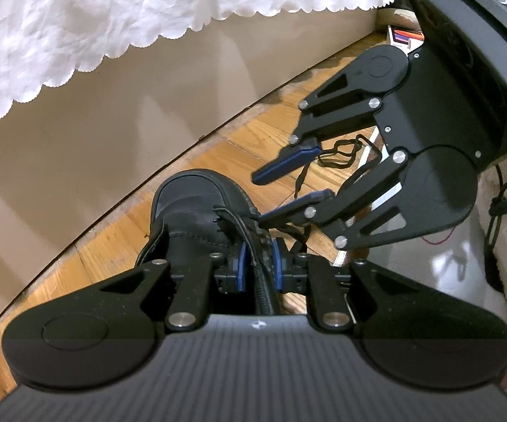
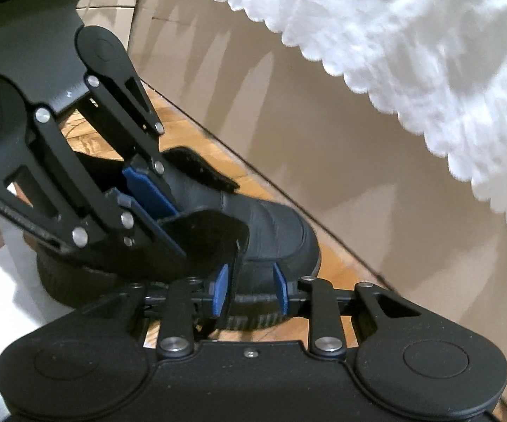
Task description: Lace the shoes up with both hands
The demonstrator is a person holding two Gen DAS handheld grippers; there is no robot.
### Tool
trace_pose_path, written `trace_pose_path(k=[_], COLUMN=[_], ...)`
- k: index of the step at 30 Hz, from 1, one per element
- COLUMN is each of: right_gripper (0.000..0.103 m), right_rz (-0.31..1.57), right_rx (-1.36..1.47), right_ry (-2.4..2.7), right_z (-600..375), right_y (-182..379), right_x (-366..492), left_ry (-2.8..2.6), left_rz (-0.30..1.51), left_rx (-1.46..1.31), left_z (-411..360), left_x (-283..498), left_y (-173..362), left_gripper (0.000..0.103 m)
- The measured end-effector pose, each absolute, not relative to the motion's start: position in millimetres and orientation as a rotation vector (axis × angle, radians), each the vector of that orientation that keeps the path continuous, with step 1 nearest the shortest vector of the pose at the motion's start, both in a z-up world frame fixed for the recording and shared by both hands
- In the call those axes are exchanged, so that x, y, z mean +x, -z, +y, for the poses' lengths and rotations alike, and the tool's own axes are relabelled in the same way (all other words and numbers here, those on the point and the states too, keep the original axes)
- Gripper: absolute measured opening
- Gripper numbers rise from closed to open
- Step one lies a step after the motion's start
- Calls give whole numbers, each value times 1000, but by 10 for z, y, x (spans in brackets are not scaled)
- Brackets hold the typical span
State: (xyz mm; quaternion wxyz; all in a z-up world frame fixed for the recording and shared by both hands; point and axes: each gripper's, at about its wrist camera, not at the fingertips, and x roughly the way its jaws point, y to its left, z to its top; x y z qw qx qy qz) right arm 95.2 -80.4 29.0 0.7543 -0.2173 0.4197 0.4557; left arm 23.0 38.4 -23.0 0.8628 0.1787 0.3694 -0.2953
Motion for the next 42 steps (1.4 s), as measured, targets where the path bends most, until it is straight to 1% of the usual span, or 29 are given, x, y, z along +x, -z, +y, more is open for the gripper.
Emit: trace_pose_path(k=[1, 2, 3, 4, 6, 9, 13, 16, 24, 27, 32, 37, 42], right_gripper=[22, 17, 9, 4, 0, 0, 3, 4, 3, 2, 3, 3, 3], right_rz=[932, 947, 962, 973, 986, 1015, 1038, 1063, 1098, 1101, 1097, 1085, 1075], right_rx=[-458, -437, -407, -373, -321, -257, -235, -230, -136, -91, -125, -131, -137], right_ry=[-990, -988, -990, -989, -989, -994, -1013, -1013, -995, -1002, -1005, -1011, -1029], right_z=[-836, -856, -862, -867, -865, -878, -896, -835, -826, -638, -569, -818, -823], right_y=[-235, -204, -197, -195, -180, -174, -191, -54, -12, 5, 31, -15, -17], right_x=[957, 976, 1019, 1065, 1118, 1175, 1095, 1085, 1169, 1293, 1268, 1227, 1250], left_ry=[620, 620, 619, 619, 616, 609, 610, 613, 618, 621, 627, 628, 628], left_rz=[774, 776, 777, 776, 774, 769, 774, 774, 767, 753, 746, 738, 732], left_rx=[373, 374, 377, 380, 394, 431, 414, 416, 425, 462, 475, 504, 535], left_z=[387, 380, 374, 372, 363, 341, 346, 340, 341, 315, 296, 274, 244], left_x=[230, 234, 238, 238, 235, 226, 231, 232, 222, 193, 179, 167, 159], left_y=[231, 229, 231, 232, 226, 225, 239, 245, 245, 249, 247, 248, 245], left_gripper=[15, 15, 15, 15, 15, 15, 15, 15, 15, 15, 16, 16, 16])
